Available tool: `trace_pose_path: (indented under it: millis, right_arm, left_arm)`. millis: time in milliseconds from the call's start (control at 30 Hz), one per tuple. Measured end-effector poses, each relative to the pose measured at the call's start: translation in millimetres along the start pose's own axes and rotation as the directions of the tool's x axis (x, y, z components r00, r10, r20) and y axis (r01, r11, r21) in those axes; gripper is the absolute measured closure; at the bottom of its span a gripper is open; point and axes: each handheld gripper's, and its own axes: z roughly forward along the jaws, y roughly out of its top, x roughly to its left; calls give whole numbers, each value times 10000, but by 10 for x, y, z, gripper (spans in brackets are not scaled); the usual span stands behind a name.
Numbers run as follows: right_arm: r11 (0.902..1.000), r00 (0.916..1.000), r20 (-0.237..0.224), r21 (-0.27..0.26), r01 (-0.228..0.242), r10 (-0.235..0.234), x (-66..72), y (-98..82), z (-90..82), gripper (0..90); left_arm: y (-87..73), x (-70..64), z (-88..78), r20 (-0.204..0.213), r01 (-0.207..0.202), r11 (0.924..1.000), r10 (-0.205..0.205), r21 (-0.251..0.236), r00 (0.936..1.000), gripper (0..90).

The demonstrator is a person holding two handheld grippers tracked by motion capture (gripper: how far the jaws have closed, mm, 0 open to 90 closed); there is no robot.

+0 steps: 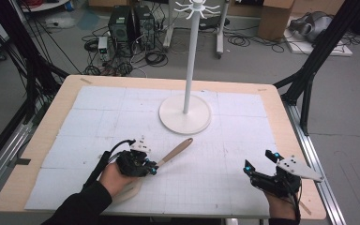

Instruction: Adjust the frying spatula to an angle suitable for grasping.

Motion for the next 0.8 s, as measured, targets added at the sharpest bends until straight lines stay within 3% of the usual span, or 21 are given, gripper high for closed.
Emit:
trace_pose_path:
  millis: [300, 567, 800]
  right_arm:
    - [10000, 10000, -21, 31, 15, -15, 1, -2, 4, 164]
    - [10000, 10000, -26, 34, 19, -19, -3, -4, 3, 164]
    - [10000, 10000, -23, 32, 10, -9, -6, -5, 4, 164]
  left_arm:
    - [23, -194, 106, 205, -228, 9979, 216, 604, 9996, 775]
    - [38, -215, 196, 156, -45, 9952, 30, 979, 9999, 775]
    - [45, -202, 191, 202, 119, 9947, -140, 1020, 9997, 772]
